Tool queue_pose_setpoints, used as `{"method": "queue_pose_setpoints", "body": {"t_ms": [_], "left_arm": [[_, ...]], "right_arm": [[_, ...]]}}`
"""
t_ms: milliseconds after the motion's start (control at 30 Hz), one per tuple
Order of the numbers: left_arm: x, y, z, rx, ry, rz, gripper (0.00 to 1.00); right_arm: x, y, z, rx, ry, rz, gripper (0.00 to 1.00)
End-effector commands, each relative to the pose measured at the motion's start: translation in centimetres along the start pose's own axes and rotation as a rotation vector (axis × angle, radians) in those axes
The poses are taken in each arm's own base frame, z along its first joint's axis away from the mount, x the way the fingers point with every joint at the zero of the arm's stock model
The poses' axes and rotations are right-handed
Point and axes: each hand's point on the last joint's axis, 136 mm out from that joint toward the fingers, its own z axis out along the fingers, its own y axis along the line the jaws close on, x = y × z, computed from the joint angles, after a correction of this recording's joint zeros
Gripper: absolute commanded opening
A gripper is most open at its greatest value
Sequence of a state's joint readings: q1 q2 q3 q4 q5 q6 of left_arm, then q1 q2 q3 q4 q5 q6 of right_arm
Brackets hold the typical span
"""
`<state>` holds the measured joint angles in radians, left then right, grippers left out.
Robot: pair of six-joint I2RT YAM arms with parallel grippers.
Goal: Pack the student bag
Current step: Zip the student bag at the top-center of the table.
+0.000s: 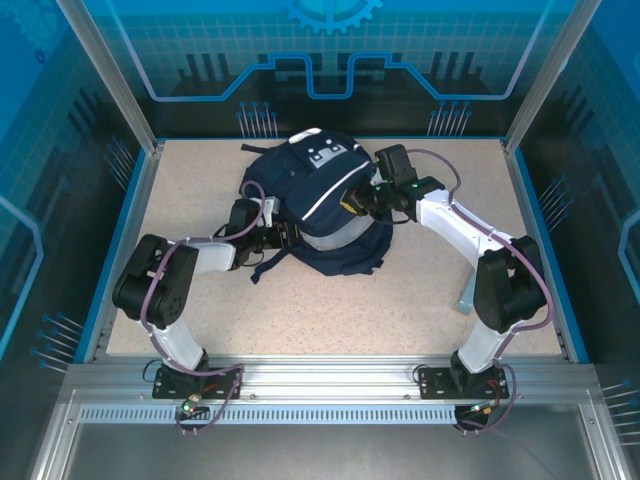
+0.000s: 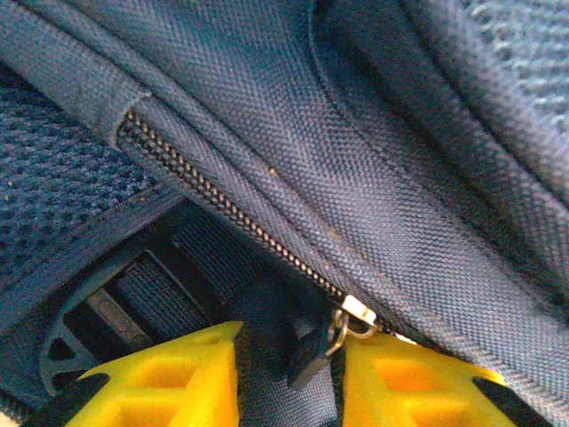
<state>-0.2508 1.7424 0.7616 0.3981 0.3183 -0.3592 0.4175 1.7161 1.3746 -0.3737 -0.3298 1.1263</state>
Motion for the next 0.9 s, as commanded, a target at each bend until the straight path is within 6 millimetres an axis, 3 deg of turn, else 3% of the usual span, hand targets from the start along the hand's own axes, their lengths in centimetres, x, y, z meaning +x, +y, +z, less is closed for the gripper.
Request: {"method": "queue_pose_setpoints", "body": {"t_ms": [0, 333, 600, 867], "left_arm": [[-2.3, -1.5, 0.2, 0.078, -0.041, 0.054, 0.34], [-2.1, -1.8, -0.6, 0.084, -0.042, 0.064, 0.0], [0.5, -3.2, -3.5, 0.132, -0.002, 0.042, 0.0], [2.8, -4.9, -4.5, 0.182, 0.054, 0.061, 0.0]], "right_arm": [[-1.5, 3.2, -2.5, -0.086, -0.063, -0.038, 0.0], [-1.5, 2.8, -2.4, -0.073, -0.064, -0.033, 0.0], [-2.2, 2.2, -2.6, -0.059, -0.085, -0.032, 0.0], [-1.4, 1.6, -1.5, -0.052, -0.076, -0.012, 0.0]]}}
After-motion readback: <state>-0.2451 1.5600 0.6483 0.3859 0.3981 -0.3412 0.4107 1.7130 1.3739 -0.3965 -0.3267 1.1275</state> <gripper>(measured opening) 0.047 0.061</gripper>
